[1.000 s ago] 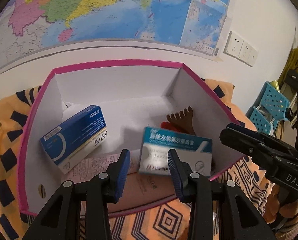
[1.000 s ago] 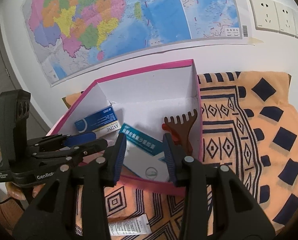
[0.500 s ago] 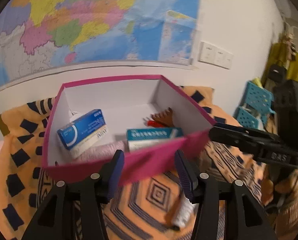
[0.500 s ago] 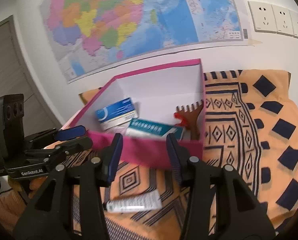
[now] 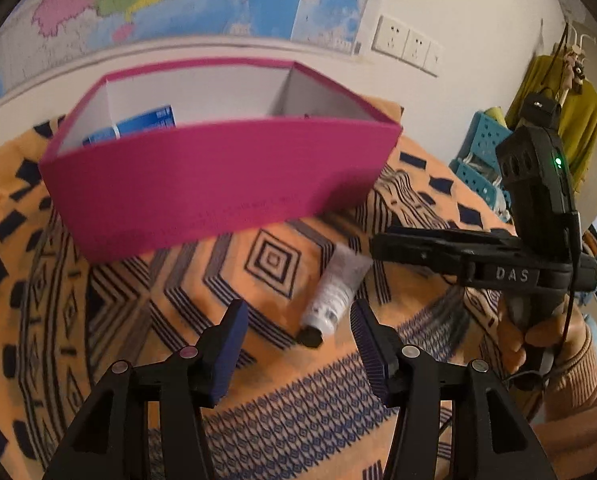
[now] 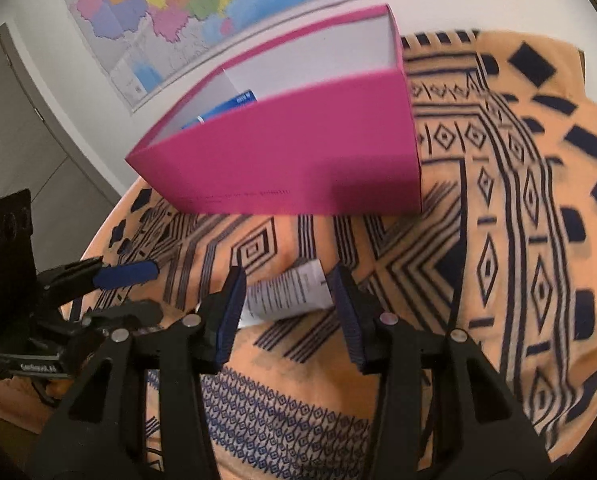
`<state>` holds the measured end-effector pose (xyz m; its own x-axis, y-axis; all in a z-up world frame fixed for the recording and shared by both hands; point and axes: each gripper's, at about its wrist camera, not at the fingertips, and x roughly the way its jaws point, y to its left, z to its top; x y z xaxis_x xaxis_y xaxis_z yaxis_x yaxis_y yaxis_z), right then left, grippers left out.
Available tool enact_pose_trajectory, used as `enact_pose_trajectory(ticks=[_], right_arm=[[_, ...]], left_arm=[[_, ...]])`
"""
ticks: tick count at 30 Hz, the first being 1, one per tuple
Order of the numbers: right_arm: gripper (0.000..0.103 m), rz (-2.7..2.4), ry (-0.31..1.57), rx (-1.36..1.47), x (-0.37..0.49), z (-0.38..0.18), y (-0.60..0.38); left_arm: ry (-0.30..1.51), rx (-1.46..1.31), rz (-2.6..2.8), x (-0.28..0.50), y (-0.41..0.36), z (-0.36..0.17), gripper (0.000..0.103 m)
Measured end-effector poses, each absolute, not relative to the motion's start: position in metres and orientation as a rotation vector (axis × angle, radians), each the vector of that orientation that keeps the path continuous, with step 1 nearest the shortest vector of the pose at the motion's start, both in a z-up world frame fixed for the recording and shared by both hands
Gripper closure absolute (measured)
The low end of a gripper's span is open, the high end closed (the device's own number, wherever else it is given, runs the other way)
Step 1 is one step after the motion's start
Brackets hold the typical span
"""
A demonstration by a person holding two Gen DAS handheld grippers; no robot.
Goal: Organize rigid objects
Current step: 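Move the right gripper to the white tube with the black cap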
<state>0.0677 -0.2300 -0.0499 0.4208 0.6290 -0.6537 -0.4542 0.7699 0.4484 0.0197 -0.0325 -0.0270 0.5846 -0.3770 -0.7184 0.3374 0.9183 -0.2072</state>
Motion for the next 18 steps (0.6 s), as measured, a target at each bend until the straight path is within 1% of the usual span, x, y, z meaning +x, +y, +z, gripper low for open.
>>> enact_pose_trajectory(ticks=[14,16,18], right_arm=[[0.056,0.68,0.944,0.257,0.076,-0.064,-0.229],[0.056,0.68,0.948,0.254,0.077,-0.066,-0.226],[0.056,0.686,0.955,0.254,0.077,-0.068,-0.224]], left_arm=[[0.94,-0.093,-0.452,0.014,-0.043,-0.052,0.05],[0.945,-0.101,-0.454,0.014,-0.043,-0.052,0.052],[0.95,-0.11,-0.459,0.015,-0.042,-0.053,0.057]])
